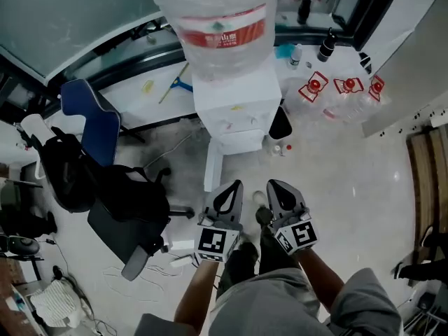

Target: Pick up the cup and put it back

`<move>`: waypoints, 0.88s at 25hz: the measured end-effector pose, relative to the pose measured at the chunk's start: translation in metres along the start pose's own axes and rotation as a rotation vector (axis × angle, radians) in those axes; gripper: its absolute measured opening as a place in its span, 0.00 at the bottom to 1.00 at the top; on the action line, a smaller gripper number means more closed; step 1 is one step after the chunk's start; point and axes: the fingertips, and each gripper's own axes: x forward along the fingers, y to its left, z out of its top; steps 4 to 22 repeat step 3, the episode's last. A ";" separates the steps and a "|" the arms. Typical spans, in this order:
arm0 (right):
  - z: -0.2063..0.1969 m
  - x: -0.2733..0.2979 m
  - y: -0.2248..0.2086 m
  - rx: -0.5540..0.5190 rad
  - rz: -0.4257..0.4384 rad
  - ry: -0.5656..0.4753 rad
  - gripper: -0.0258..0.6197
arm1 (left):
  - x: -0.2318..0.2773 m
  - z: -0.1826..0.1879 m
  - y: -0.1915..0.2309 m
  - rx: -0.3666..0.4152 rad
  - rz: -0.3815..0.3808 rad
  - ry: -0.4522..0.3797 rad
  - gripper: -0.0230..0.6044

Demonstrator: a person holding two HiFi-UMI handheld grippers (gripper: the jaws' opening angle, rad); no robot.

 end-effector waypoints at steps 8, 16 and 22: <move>0.028 -0.039 0.023 0.000 -0.010 -0.019 0.05 | -0.028 0.031 -0.030 0.022 -0.030 -0.014 0.05; 0.028 -0.039 0.023 0.000 -0.010 -0.019 0.05 | -0.028 0.031 -0.030 0.022 -0.030 -0.014 0.05; 0.028 -0.039 0.023 0.000 -0.010 -0.019 0.05 | -0.028 0.031 -0.030 0.022 -0.030 -0.014 0.05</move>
